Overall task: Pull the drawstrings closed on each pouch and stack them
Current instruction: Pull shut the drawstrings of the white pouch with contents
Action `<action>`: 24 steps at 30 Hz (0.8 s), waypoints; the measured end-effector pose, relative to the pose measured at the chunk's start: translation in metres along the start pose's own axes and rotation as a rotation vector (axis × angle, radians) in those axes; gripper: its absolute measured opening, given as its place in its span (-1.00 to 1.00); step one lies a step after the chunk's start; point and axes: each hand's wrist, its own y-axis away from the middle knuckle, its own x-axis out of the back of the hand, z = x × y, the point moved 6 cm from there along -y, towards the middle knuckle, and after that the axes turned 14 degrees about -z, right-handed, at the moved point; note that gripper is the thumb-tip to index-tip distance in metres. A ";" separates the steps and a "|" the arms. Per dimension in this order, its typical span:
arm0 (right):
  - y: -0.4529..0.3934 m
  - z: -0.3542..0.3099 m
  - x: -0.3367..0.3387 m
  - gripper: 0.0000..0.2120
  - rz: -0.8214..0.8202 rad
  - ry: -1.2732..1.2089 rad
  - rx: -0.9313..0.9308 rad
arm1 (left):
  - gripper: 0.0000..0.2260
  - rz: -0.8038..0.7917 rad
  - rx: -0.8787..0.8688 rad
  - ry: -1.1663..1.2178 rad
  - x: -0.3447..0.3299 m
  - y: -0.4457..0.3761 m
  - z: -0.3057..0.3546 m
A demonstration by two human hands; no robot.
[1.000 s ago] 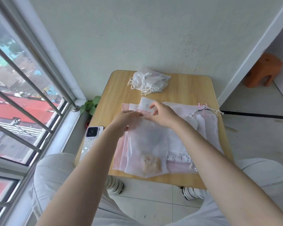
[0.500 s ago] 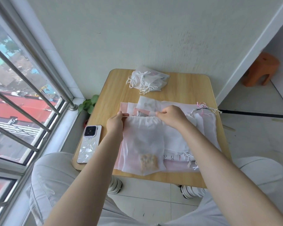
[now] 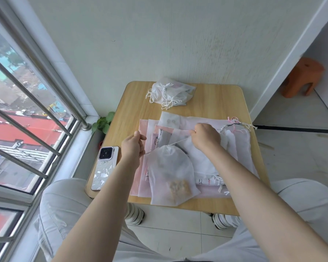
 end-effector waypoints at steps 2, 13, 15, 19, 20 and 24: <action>0.000 -0.003 0.003 -0.71 0.013 0.006 -0.005 | -0.67 -0.001 -0.031 -0.206 -0.003 0.002 0.004; -0.004 -0.021 0.019 -0.54 -0.009 -0.522 0.160 | -0.31 -0.168 -0.118 -0.328 -0.024 -0.006 0.044; 0.000 -0.024 0.023 -0.68 0.077 -0.446 0.178 | -0.30 0.016 -0.127 -0.520 -0.012 -0.006 0.045; 0.000 -0.023 -0.002 -0.69 -0.227 -0.324 0.073 | -0.65 0.049 -0.057 -0.822 -0.006 -0.002 0.040; 0.004 -0.025 -0.008 -0.66 -0.315 -0.312 0.069 | -0.64 -0.015 0.009 -0.886 -0.012 0.001 0.034; 0.018 -0.039 -0.018 -0.41 -0.437 -0.398 0.134 | -0.51 -0.067 0.126 -1.160 -0.033 0.007 0.024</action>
